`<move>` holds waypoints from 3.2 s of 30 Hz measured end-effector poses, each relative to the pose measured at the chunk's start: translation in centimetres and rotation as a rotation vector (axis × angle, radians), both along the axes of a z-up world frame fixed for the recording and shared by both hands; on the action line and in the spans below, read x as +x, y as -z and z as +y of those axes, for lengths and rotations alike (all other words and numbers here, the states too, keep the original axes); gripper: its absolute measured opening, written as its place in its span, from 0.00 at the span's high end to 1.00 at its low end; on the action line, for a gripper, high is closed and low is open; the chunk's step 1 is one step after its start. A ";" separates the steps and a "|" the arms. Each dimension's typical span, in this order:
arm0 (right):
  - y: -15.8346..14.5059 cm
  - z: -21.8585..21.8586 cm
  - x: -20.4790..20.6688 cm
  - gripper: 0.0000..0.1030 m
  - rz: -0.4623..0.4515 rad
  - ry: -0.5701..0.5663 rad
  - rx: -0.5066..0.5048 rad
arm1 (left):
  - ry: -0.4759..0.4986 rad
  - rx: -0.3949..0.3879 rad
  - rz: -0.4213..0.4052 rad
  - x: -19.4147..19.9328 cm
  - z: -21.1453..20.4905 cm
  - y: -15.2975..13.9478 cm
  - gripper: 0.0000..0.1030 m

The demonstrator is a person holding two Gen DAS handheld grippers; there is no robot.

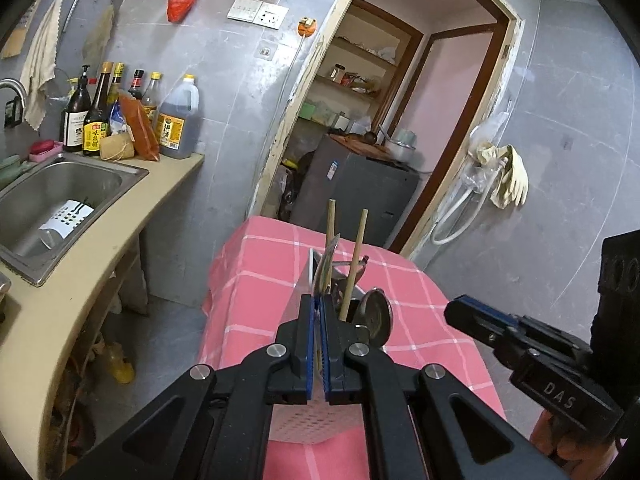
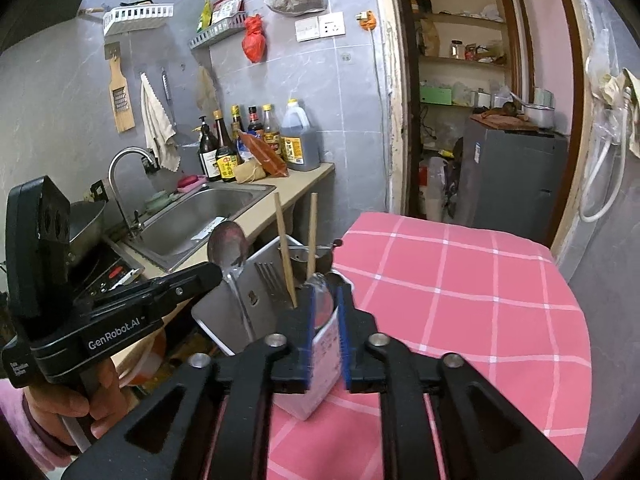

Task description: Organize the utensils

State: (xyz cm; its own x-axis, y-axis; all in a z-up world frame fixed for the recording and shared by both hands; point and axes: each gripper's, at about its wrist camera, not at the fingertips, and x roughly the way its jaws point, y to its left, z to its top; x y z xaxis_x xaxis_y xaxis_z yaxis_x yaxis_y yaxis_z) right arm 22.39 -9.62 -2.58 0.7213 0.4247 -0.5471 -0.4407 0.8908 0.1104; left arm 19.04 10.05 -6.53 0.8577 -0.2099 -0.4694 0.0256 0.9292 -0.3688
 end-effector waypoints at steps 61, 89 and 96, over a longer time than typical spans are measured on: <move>-2.5 -18.5 -22.8 0.01 -0.150 0.311 0.052 | -0.124 0.154 -0.087 -21.1 -11.0 -4.3 0.00; -2.7 -18.2 -23.1 0.01 -0.148 0.302 0.051 | -0.124 0.169 -0.089 -21.4 -11.1 -4.1 0.00; -2.8 -18.3 -23.0 0.01 -0.148 0.301 0.051 | -0.121 0.173 -0.091 -21.4 -11.0 -4.1 0.00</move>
